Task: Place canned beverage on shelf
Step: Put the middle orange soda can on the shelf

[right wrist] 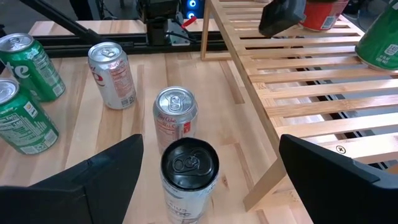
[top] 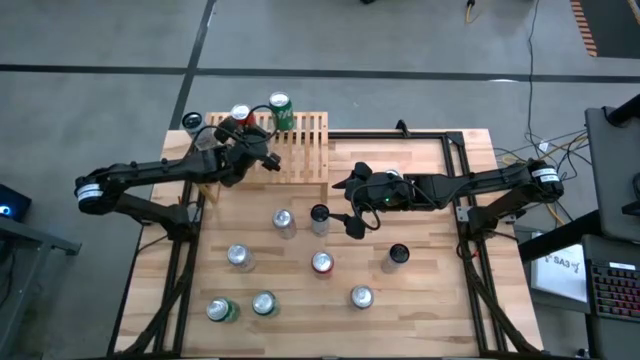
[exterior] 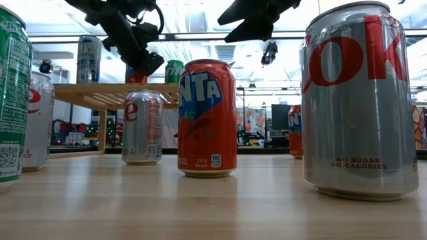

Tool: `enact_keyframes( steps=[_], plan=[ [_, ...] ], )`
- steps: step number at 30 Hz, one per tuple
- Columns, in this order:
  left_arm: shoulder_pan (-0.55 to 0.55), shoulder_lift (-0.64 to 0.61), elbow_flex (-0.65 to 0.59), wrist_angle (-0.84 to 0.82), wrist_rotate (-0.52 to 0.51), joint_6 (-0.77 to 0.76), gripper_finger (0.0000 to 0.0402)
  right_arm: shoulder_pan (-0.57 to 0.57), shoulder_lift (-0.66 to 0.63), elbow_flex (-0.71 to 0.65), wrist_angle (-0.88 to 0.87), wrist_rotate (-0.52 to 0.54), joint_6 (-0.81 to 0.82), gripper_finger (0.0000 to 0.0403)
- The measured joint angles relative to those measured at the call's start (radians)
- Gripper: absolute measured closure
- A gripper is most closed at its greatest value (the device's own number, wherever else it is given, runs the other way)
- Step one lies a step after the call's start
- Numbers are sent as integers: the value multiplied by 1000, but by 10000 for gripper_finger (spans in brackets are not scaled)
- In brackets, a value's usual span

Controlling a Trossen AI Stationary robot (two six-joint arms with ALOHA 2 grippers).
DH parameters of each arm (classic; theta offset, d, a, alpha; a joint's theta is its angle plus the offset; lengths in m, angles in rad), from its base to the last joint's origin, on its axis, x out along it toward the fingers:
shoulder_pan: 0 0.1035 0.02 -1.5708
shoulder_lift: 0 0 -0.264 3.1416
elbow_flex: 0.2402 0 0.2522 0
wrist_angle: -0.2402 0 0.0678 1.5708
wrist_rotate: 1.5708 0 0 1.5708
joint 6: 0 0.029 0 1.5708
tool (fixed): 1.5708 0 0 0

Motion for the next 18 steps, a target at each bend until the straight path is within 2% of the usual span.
enact_keyframes(
  steps=[3,12,16,18],
  plan=[
    [0,0,0,0,48,-13,401,0,0,0,0,0,0,39],
    [0,4,0,1,68,-47,401,0,0,0,6,0,0,39],
    [1,35,-1,0,63,-61,401,0,0,0,7,0,0,39],
    [1,51,-2,-1,20,-60,401,0,0,0,7,0,0,39]
  ],
)
